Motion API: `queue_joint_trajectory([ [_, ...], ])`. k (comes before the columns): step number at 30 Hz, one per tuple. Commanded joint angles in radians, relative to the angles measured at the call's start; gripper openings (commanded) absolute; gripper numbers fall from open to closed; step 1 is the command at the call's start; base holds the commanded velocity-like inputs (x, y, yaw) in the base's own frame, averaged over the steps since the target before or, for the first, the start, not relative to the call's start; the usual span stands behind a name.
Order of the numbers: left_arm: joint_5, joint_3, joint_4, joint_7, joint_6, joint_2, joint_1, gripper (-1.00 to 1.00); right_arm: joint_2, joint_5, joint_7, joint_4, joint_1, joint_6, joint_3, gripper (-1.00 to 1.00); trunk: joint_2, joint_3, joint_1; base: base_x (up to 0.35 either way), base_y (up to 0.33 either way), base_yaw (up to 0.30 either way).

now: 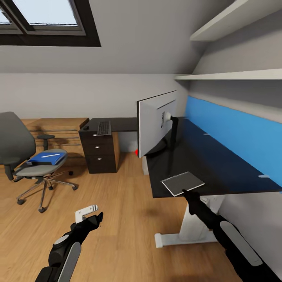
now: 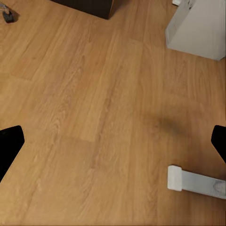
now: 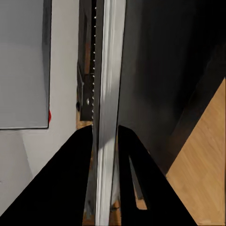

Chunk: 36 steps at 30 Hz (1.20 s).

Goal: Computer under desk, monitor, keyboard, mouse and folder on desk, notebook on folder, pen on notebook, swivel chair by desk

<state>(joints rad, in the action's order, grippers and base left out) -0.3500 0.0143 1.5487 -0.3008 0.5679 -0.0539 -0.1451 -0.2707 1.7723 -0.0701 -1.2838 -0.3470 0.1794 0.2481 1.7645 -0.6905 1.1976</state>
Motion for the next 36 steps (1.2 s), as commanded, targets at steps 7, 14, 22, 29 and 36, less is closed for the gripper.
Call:
queue_joint_trajectory([
  [7,-0.01,0.001,0.001,-0.009,0.003,0.0,0.0,1.0,0.007,-0.036,-0.01,-0.025,0.0,-0.018,0.095,-1.0,0.001,-0.001,0.0,0.0,0.307,0.0],
  [14,-0.011,0.001,0.001,-0.009,0.002,0.0,-0.001,1.0,0.013,-0.079,-0.005,-0.024,-0.001,-0.048,0.119,-1.0,0.001,-0.001,0.0,0.0,0.33,0.0],
  [22,-0.011,0.001,0.001,-0.009,0.001,0.0,-0.001,1.0,0.014,-0.083,-0.002,-0.015,-0.001,-0.05,0.164,-1.0,0.001,-0.001,0.0,0.0,0.333,0.0],
  [29,-0.012,0.001,0.001,-0.009,0.001,0.0,0.0,1.0,0.015,-0.084,-0.005,-0.017,-0.001,-0.052,0.194,-1.0,0.001,-0.001,0.0,0.0,0.333,0.0],
  [36,-0.011,0.001,-0.001,-0.013,0.003,0.0,0.0,1.0,0.072,-0.098,-0.01,-0.013,-0.001,-0.067,0.19,-1.0,0.001,0.001,0.0,0.0,0.121,0.142],
])
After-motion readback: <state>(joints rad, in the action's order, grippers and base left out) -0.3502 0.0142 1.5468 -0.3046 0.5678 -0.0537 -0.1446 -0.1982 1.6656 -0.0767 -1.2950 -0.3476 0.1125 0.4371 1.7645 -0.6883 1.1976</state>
